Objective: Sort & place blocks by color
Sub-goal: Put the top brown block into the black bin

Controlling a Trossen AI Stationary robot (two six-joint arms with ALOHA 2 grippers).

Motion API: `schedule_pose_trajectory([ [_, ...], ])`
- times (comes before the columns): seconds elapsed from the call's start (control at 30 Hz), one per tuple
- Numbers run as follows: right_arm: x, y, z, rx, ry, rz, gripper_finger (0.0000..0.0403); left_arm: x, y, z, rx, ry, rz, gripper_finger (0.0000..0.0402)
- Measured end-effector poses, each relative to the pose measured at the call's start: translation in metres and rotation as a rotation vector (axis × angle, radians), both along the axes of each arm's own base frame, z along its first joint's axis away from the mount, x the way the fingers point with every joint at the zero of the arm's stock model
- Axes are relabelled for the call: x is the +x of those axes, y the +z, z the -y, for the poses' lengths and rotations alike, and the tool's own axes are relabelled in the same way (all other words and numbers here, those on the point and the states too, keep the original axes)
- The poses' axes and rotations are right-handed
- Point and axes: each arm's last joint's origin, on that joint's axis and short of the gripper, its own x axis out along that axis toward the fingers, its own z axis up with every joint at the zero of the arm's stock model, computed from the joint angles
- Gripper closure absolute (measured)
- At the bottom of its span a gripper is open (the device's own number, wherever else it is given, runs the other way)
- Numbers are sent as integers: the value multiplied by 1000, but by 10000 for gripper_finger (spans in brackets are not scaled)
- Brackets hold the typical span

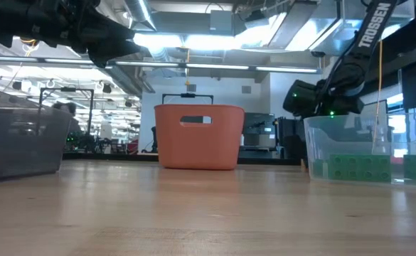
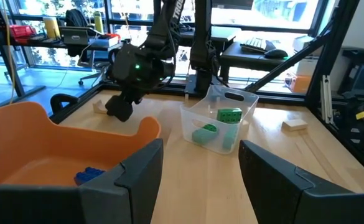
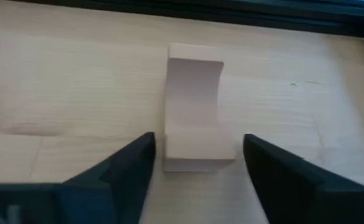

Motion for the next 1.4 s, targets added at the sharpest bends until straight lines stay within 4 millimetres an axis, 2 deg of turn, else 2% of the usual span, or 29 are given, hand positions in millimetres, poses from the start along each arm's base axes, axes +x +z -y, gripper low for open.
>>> schedule_pose_trajectory([
  [0.07, 0, 0, 0, 6, 7, 3, 188, 0, 0, 0, 0, 0, 0, 200],
  [0.17, 0, 2, -1, 13, 32, -18, 267, 0, 0, 0, 0, 0, 0, 200],
  [0.2, -1, 3, -1, 15, 46, -33, 274, 0, 0, 0, -1, 0, 0, 200],
  [0.33, 0, 13, -10, 9, 123, -66, 271, 0, 0, 0, -5, -1, 0, 200],
  [0.5, 9, 48, -35, -125, 205, -21, 271, 0, 0, 0, -6, 0, -3, 200],
  [0.67, 18, 87, -74, -236, 401, 112, 271, 0, 0, 0, -6, 0, -2, 200],
  [0.9, 32, 135, -137, -375, 858, 352, 271, 0, 0, 0, -7, 0, 2, 200],
  [1.07, 36, 151, -167, -470, 1065, 454, 271, 0, 0, 0, -7, -2, 2, 200],
  [1.4, 37, 152, -172, -482, 1125, 460, 271, 0, 0, 0, -7, -4, 2, 200],
])
